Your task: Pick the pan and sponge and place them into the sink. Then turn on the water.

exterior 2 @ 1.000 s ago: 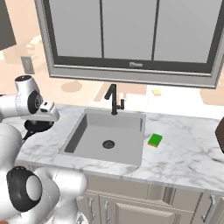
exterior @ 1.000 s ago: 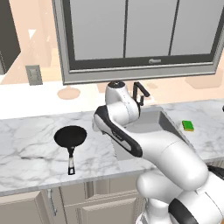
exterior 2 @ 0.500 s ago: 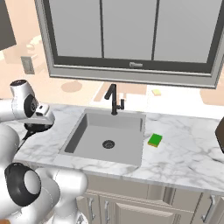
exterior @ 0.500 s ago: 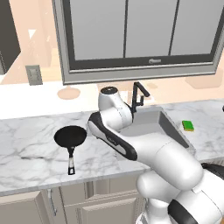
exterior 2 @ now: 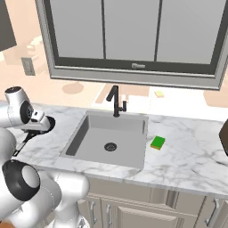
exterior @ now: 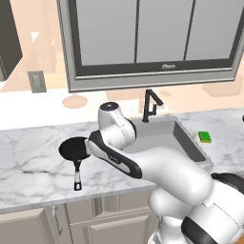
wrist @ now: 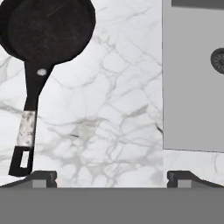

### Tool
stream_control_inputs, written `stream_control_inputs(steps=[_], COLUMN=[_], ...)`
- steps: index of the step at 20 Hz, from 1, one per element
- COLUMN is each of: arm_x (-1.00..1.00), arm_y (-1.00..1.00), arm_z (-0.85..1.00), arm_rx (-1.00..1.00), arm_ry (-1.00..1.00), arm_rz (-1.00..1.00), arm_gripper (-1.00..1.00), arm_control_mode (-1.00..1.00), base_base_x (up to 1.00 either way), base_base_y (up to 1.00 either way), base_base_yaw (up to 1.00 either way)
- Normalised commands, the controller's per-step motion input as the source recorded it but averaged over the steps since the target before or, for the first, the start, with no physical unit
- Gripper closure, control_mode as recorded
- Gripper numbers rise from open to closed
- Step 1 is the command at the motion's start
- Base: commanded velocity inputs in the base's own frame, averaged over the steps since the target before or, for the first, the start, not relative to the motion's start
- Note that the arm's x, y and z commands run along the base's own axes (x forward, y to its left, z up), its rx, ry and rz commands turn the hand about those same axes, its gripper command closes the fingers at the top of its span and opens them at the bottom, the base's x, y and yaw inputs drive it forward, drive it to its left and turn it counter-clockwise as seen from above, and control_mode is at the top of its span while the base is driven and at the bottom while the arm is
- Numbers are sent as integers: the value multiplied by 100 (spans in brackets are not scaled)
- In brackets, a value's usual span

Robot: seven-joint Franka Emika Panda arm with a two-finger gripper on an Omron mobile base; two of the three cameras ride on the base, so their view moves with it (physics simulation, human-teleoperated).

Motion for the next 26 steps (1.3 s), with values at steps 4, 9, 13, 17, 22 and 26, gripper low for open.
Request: stream_control_inputs(steps=[4, 9, 13, 17, 22, 26], arm_x=[0, 0, 0, 0, 0, 0], arm_y=[24, 24, 23, 20, 17, 17], arm_z=[-23, -22, -18, -15, -16, -15], arm_rx=[1, 0, 0, 0, 0, 0], arm_ry=[0, 0, 0, 0, 0, 0], arm_rz=[0, 0, 0, 0, 0, 0], arm_gripper=[-100, -100, -100, -100, -100, -100], arm_control_mode=[-100, -100, -100, -100, -100, -100], base_base_x=[0, 0, 0, 0, 0, 0], base_base_y=[0, 0, 0, 0, 0, 0], base_base_yaw=[0, 0, 0, 0, 0, 0])
